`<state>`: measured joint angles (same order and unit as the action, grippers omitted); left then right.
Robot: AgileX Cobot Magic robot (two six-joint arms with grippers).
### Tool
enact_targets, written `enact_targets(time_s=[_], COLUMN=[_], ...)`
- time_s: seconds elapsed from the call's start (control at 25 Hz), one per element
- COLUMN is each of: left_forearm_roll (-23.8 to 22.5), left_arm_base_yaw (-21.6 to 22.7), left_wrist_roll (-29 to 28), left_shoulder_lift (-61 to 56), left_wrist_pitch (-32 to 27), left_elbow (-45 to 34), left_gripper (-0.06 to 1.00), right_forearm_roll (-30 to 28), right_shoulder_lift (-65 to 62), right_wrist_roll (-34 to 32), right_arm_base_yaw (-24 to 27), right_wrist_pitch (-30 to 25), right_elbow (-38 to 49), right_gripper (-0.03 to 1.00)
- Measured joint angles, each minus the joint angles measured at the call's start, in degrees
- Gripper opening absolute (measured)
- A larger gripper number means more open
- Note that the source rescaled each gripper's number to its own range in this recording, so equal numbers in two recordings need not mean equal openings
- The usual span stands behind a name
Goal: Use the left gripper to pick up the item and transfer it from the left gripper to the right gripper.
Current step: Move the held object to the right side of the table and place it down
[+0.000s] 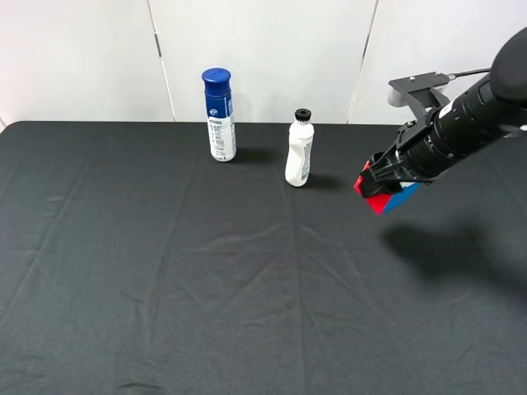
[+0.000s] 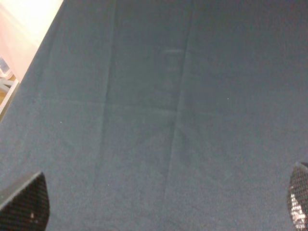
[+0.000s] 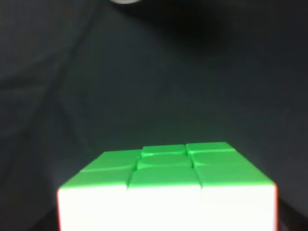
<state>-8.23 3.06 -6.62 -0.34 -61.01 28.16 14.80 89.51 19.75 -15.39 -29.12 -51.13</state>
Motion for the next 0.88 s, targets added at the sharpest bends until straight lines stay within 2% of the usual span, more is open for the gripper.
enact_targets(time_s=[0.16,0.44,0.64,0.88], left_forearm_roll=[0.0,0.0,0.0,0.0], left_arm_base_yaw=[0.0,0.0,0.0,0.0], left_wrist_roll=[0.0,0.0,0.0,0.0], left_shoulder_lift=[0.0,0.0,0.0,0.0], left_wrist_pitch=[0.0,0.0,0.0,0.0], left_elbow=[0.0,0.0,0.0,0.0], left_gripper=[0.97,0.97,0.97,0.97], right_forearm_roll=[-3.3,-4.2,-4.2,-4.2], right_shoulder_lift=[3.4,9.3,12.1,13.4], right_wrist_roll=[-2.5,-2.8,-2.8,-2.8], right_arm_base_yaw=[2.9,7.1,7.8,7.9], right_wrist_pitch=[0.1,2.9,6.1,7.6], right_elbow=[-2.1,-2.1,-2.1,-2.1], right_gripper=[0.04,0.04,0.04,0.04])
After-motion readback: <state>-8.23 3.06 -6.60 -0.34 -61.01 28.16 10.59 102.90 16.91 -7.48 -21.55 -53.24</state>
